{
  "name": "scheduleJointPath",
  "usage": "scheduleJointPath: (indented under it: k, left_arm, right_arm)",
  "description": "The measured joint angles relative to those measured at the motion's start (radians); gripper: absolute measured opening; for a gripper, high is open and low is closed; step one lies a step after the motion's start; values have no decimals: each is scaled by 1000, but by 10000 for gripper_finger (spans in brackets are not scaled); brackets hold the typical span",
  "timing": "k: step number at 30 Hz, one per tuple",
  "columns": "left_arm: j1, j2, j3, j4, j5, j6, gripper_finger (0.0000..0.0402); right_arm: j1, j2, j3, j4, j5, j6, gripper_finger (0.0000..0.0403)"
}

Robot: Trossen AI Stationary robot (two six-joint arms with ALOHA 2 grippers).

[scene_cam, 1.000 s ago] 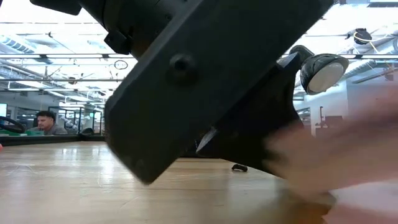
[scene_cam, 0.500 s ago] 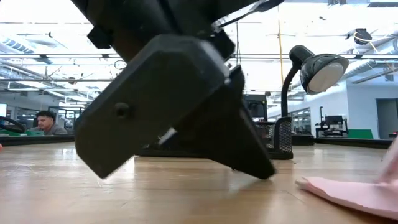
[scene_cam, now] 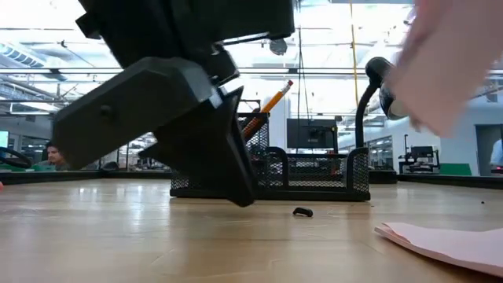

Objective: Pick and place office supplies into organizer
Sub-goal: Put the top sticky notes into the right section of the desk organizer

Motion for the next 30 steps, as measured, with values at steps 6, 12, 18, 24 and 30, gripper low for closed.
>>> scheduleJointPath:
  k: [6,12,18,24,30]
  left_arm:
    - [-27,0,1,-33,0,-45,136]
    - [-79,-35,2,-52,-34,-39,136]
    - [-131,-74,3,-45,-136,-45,136]
    - [-153,-83,3,-41,-141,-44,136]
    - [-137,-83,3,-32,-140,-44,136]
  right_arm:
    - [-67,0,0,-107,55,59,0]
    - [-147,0,0,-194,70,110,0]
    - [-199,0,0,-204,85,96,0]
    - [-205,0,0,-210,-71,101,1]
    - [-199,0,0,-243,-208,219,27]
